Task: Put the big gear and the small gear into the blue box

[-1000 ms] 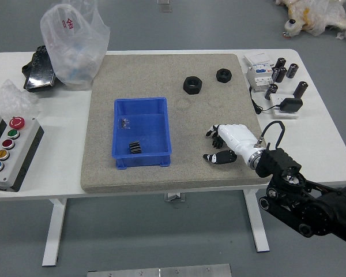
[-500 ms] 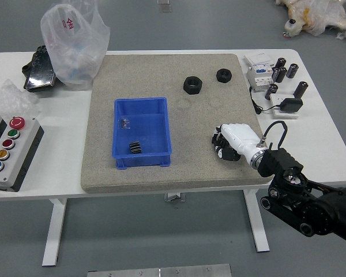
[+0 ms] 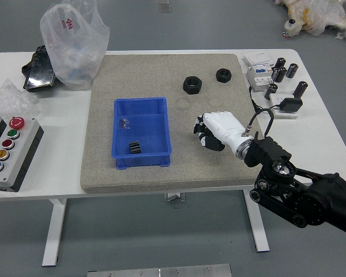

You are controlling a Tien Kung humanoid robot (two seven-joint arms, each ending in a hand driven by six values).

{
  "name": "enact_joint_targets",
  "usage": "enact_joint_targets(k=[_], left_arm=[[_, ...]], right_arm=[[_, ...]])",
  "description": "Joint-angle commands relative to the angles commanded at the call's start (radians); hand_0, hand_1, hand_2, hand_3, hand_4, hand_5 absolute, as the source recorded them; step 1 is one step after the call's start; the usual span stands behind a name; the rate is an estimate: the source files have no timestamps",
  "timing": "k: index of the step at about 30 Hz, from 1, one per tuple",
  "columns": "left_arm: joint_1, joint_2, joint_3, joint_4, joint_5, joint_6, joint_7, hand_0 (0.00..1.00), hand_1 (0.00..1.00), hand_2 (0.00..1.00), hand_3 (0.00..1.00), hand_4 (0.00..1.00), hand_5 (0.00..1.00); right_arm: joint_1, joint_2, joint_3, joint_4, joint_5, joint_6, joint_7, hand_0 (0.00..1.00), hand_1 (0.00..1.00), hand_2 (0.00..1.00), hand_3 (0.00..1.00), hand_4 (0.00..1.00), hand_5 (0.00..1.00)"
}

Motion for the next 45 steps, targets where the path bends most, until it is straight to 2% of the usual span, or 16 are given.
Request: enact_joint_targets(k=[6, 11, 14, 15, 18, 20, 21, 24, 29, 32, 33, 38, 39, 44, 45], left_arm=[[-0.001, 0.001, -0.016, -0.001, 0.022, -0.005, 0.007, 0.676, 0.669, 0.631, 0.697, 0.733, 0.312], [-0.002, 0.002, -0.024, -0.003, 0.034, -0.01, 0.012, 0.676, 0.669, 0.632, 0.698, 0.735, 0.321], [-0.003, 0.003, -0.032, -0.004, 0.045, -0.013, 0.016, 0.676, 0.669, 0.632, 0.698, 0.735, 0.321], [-0.003, 0.004, -0.035, -0.005, 0.048, -0.014, 0.017, 0.676, 0.669, 0.636, 0.702, 0.734, 0.331], [-0.004, 0.004, -0.041, -0.005, 0.055, -0.017, 0.019, 0.676, 0.669, 0.636, 0.702, 0.734, 0.331], [-0.005, 0.005, -0.043, -0.005, 0.058, -0.018, 0.019, 0.676, 0.669, 0.636, 0.702, 0.734, 0.331], [-0.005, 0.005, -0.043, -0.006, 0.058, -0.019, 0.019, 0.676, 0.669, 0.637, 0.704, 0.736, 0.334], [-0.007, 0.004, -0.042, -0.006, 0.057, -0.019, 0.019, 0.676, 0.669, 0.637, 0.704, 0.736, 0.334], [-0.009, 0.003, -0.043, -0.007, 0.058, -0.021, 0.02, 0.677, 0.669, 0.637, 0.704, 0.736, 0.335], [-0.01, 0.002, -0.042, -0.007, 0.057, -0.021, 0.02, 0.677, 0.669, 0.637, 0.704, 0.736, 0.335], [-0.01, 0.001, -0.041, -0.007, 0.056, -0.021, 0.02, 0.677, 0.669, 0.636, 0.704, 0.735, 0.335], [-0.004, -0.002, -0.038, -0.007, 0.049, -0.02, 0.021, 0.677, 0.669, 0.636, 0.704, 0.735, 0.335], [-0.002, -0.003, -0.039, -0.006, 0.049, -0.02, 0.022, 0.677, 0.669, 0.64, 0.708, 0.74, 0.351], [0.004, -0.006, -0.045, -0.005, 0.051, -0.021, 0.02, 0.677, 0.669, 0.64, 0.708, 0.74, 0.351], [0.004, -0.007, -0.042, -0.004, 0.048, -0.02, 0.018, 0.677, 0.669, 0.649, 0.718, 0.743, 0.39]], right_arm=[[0.107, 0.096, -0.067, 0.019, 0.013, -0.007, -0.006, 0.37, 0.317, 0.424, 0.472, 0.043, 0.002], [0.155, 0.169, -0.103, 0.019, 0.007, -0.01, -0.009, 0.382, 0.332, 0.428, 0.479, 0.053, 0.002], [0.172, 0.205, -0.126, 0.001, -0.023, 0.037, -0.029, 0.382, 0.332, 0.428, 0.479, 0.053, 0.002], [0.176, 0.215, -0.132, -0.01, -0.037, 0.057, -0.042, 0.638, 0.67, 0.681, 0.652, 0.242, 0.158], [0.181, 0.236, -0.14, -0.041, -0.069, 0.096, -0.071, 0.638, 0.67, 0.681, 0.652, 0.242, 0.158], [0.18, 0.247, -0.138, -0.066, -0.081, 0.096, -0.075, 0.638, 0.67, 0.681, 0.652, 0.242, 0.158], [0.18, 0.25, -0.137, -0.077, -0.083, 0.093, -0.075, 0.94, 0.882, 0.869, 0.836, 0.599, 0.286], [0.179, 0.254, -0.137, -0.093, -0.08, 0.081, -0.071, 0.94, 0.882, 0.869, 0.836, 0.599, 0.286], [0.175, 0.251, -0.121, -0.079, -0.072, 0.052, -0.058, 0.936, 0.869, 0.856, 0.839, 0.617, 0.298], [0.16, 0.232, -0.071, -0.038, -0.05, 0.027, -0.04, 0.936, 0.869, 0.856, 0.839, 0.617, 0.298], [0.155, 0.225, -0.055, -0.026, -0.043, 0.022, -0.036, 0.854, 0.796, 0.803, 0.772, 0.62, 0.301], [0.078, 0.132, 0.083, 0.06, 0.065, -0.03, 0.016, 0.854, 0.796, 0.803, 0.772, 0.62, 0.301], [0.058, 0.111, 0.111, 0.066, 0.089, -0.039, 0.031, 0.622, 0.671, 0.673, 0.676, 0.614, 0.295], [-0.034, 0.025, 0.241, 0.054, 0.22, -0.075, 0.138, 0.622, 0.671, 0.673, 0.676, 0.614, 0.295], [-0.055, 0.014, 0.268, 0.052, 0.252, -0.073, 0.165, 0.471, 0.576, 0.615, 0.64, 0.628, 0.252]])
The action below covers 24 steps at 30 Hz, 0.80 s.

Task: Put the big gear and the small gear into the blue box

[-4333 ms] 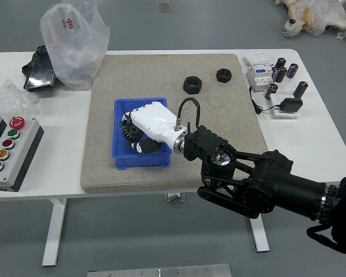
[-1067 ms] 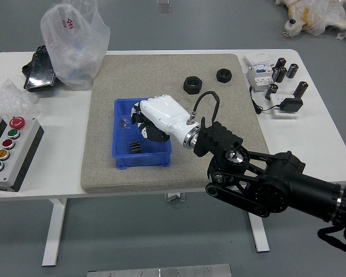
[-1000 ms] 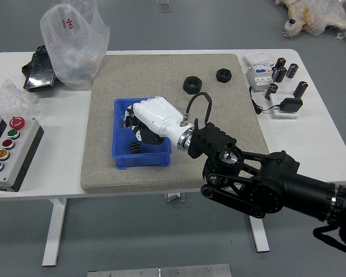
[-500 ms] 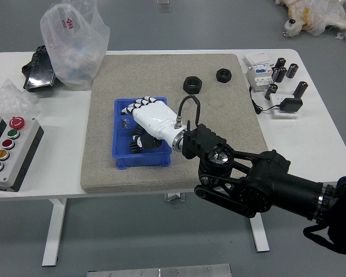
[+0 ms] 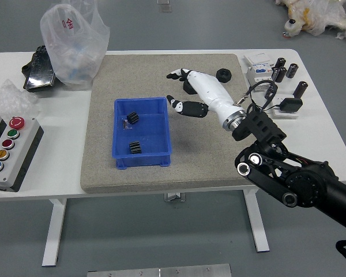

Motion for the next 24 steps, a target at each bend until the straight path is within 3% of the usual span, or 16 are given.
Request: enact_joint_targets(k=[8, 13, 24], left_arm=[[-0.005, -0.006, 0.026, 0.002, -0.028, 0.006, -0.014, 0.677, 0.669, 0.649, 0.715, 0.74, 0.386], [-0.008, -0.004, 0.03, 0.004, -0.032, 0.006, -0.016, 0.678, 0.669, 0.649, 0.714, 0.741, 0.384], [-0.029, 0.013, 0.065, 0.003, -0.049, 0.007, -0.03, 0.677, 0.669, 0.649, 0.712, 0.748, 0.405]], right_arm=[[-0.149, -0.028, 0.213, 0.028, 0.212, 0.043, 0.172, 0.469, 0.572, 0.616, 0.645, 0.639, 0.227], [-0.197, -0.042, 0.298, 0.042, 0.255, 0.055, 0.187, 0.474, 0.579, 0.621, 0.649, 0.63, 0.209], [-0.302, -0.054, 0.362, 0.058, 0.315, 0.068, 0.207, 0.481, 0.58, 0.628, 0.658, 0.63, 0.209]])
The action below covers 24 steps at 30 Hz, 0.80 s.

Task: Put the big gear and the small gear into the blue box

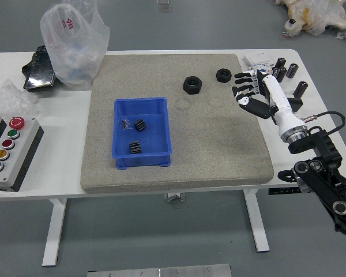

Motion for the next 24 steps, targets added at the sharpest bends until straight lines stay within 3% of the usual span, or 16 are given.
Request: enact_joint_targets(k=[6, 14, 24], left_arm=[[-0.004, 0.01, 0.017, 0.0, -0.01, 0.0, -0.006, 0.678, 0.669, 0.649, 0.717, 0.759, 0.424], [-0.013, 0.023, 0.061, 0.0, -0.054, 0.005, -0.021, 0.677, 0.662, 0.649, 0.718, 0.76, 0.43], [-0.008, 0.013, 0.261, -0.022, -0.25, 0.041, -0.09, 0.676, 0.655, 0.639, 0.716, 0.761, 0.43]], right_arm=[[-0.059, -0.011, 0.049, 0.01, 0.033, 0.007, 0.013, 0.48, 0.568, 0.628, 0.658, 0.631, 0.209], [-0.071, -0.001, 0.096, 0.004, 0.101, 0.018, 0.024, 0.457, 0.53, 0.623, 0.66, 0.631, 0.213], [-0.088, 0.001, 0.107, 0.014, 0.115, 0.023, 0.026, 0.445, 0.499, 0.617, 0.66, 0.633, 0.21]])
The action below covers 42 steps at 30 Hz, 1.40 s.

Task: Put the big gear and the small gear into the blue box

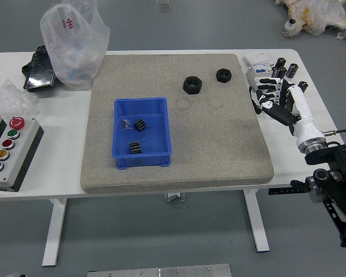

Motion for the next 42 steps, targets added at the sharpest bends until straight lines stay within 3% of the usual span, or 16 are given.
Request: enact_joint_targets(k=[8, 42], left_arm=[[0.003, -0.007, 0.047, -0.006, -0.047, 0.009, -0.016, 0.677, 0.656, 0.642, 0.715, 0.763, 0.431], [-0.013, -0.007, 0.014, -0.007, 0.004, -0.003, 0.002, 0.678, 0.653, 0.64, 0.706, 0.761, 0.414]], right_arm=[[-0.005, -0.001, 0.0, 0.004, 0.009, 0.004, 0.002, 0.439, 0.479, 0.616, 0.659, 0.634, 0.212], [-0.012, -0.006, 0.032, 0.021, -0.001, 0.009, -0.001, 0.431, 0.469, 0.619, 0.66, 0.645, 0.216]])
